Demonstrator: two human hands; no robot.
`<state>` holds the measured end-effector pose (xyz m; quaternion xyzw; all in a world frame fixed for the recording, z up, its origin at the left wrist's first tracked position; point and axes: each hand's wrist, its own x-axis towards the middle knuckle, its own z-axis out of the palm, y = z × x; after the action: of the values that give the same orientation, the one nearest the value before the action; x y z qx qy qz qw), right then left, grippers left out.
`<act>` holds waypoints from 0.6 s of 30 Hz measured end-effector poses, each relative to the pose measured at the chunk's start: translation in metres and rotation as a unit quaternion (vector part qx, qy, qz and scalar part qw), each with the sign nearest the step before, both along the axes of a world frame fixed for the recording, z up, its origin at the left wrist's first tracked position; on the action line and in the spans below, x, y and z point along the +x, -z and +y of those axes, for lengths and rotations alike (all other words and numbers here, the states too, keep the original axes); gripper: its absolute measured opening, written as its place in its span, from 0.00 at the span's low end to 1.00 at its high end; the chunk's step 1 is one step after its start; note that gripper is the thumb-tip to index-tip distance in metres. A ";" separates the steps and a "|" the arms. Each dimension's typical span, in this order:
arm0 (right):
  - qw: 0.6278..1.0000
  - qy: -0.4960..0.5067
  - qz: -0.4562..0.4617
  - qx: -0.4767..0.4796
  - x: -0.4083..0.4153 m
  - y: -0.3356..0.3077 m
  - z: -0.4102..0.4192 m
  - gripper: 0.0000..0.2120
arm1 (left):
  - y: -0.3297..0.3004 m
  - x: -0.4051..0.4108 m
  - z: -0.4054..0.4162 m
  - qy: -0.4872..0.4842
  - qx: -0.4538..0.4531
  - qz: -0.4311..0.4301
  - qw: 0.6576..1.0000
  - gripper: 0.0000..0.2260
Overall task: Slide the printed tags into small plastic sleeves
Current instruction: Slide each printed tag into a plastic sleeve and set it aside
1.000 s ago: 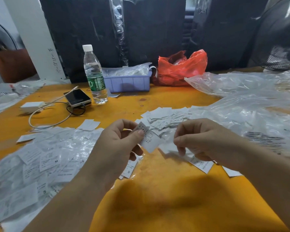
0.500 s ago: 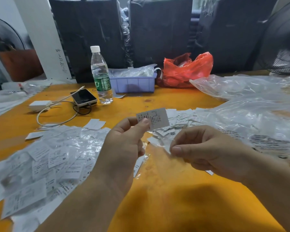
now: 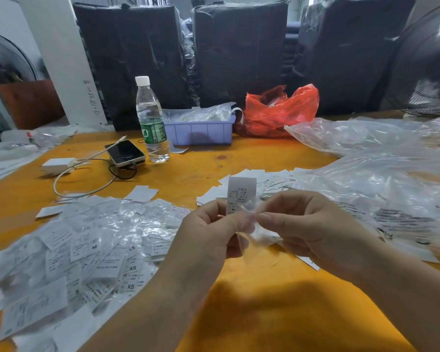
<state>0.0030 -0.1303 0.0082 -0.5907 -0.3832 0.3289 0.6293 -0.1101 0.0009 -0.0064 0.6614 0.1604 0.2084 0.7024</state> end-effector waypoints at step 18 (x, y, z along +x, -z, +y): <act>0.997 0.075 -0.028 -0.004 0.000 0.002 0.003 0.06 | 0.003 0.000 -0.003 0.035 0.013 0.024 0.999 0.13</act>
<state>0.0028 -0.1275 0.0058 -0.6290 -0.3540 0.2659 0.6391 -0.1097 -0.0022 -0.0097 0.6802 0.1514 0.1701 0.6967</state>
